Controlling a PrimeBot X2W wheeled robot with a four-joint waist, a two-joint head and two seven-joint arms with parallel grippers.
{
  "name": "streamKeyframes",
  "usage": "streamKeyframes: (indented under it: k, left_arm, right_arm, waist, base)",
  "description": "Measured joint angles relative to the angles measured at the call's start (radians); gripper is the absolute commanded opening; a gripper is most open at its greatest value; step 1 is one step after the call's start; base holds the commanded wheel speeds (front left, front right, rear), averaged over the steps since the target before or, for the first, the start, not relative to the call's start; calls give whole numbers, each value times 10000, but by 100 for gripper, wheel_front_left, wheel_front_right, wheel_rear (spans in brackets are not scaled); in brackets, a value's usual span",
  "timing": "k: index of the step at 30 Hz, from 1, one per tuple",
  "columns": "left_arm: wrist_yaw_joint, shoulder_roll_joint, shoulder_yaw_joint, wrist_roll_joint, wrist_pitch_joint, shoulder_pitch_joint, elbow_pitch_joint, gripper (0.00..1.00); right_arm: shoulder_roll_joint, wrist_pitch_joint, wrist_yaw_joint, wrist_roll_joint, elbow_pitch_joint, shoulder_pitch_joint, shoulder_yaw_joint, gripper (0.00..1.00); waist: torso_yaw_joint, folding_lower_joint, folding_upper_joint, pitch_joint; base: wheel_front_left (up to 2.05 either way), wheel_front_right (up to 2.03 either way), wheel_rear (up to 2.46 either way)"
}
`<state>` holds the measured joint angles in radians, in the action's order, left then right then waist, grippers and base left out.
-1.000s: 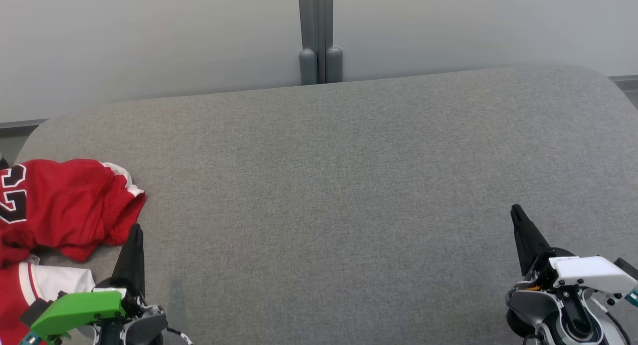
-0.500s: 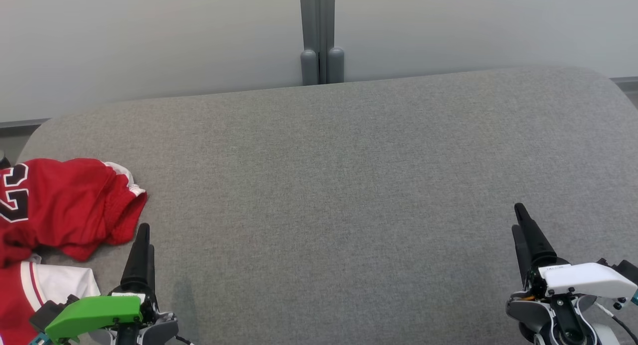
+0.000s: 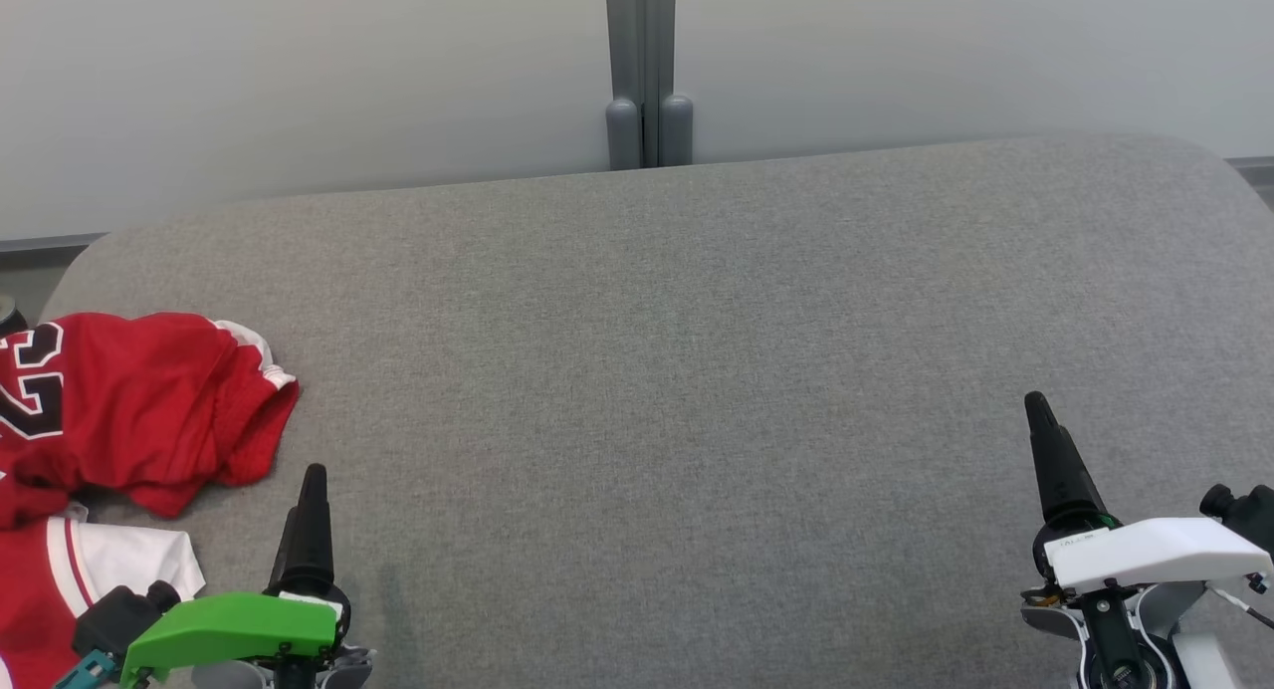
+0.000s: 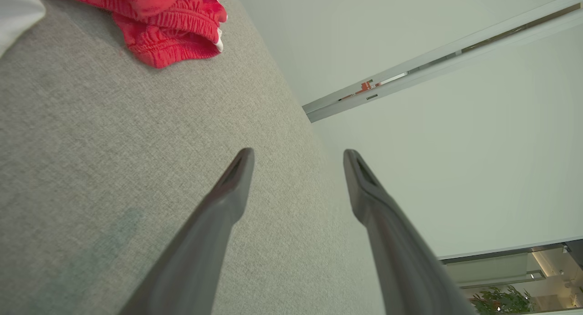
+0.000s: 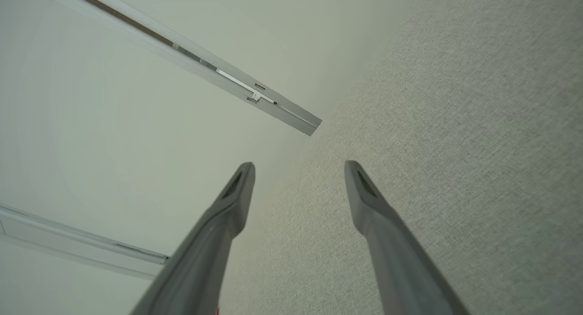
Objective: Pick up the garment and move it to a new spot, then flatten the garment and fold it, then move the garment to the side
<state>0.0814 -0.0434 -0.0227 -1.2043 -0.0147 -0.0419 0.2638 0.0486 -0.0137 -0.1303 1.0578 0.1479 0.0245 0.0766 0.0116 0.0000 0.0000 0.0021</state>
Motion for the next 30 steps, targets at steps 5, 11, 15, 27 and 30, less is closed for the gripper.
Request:
streamKeyframes:
  k: [5,11,15,27,30]
  left_arm:
    - [-67,-19,100,1124,-190,41,27,100]
    - [-146,-36,163,2372,-407,100,-13,100]
    - [-194,-40,182,3060,-552,156,-40,100]
    - [-247,-36,240,4742,-920,312,-42,100]
    - [-247,-36,247,5149,-1011,319,-52,100]
  right_arm:
    - [2,-186,0,-1239,-199,-32,-44,100]
    - [29,-412,0,-2539,-295,-134,-125,100]
    - [42,-548,0,-3336,-307,-153,-117,100]
    - [100,-915,0,-5210,-387,-154,-63,100]
    - [102,-1005,0,-5620,-408,-173,-46,100]
  waist:
    - [30,0,0,6]
    - [59,0,0,-1]
    - [69,0,0,-2]
    - [135,0,0,-17]
    - [166,0,0,-28]
  base:
    - [0,0,0]
    - [0,0,0]
    - [0,0,0]
    - [0,0,0]
    - [0,0,0]
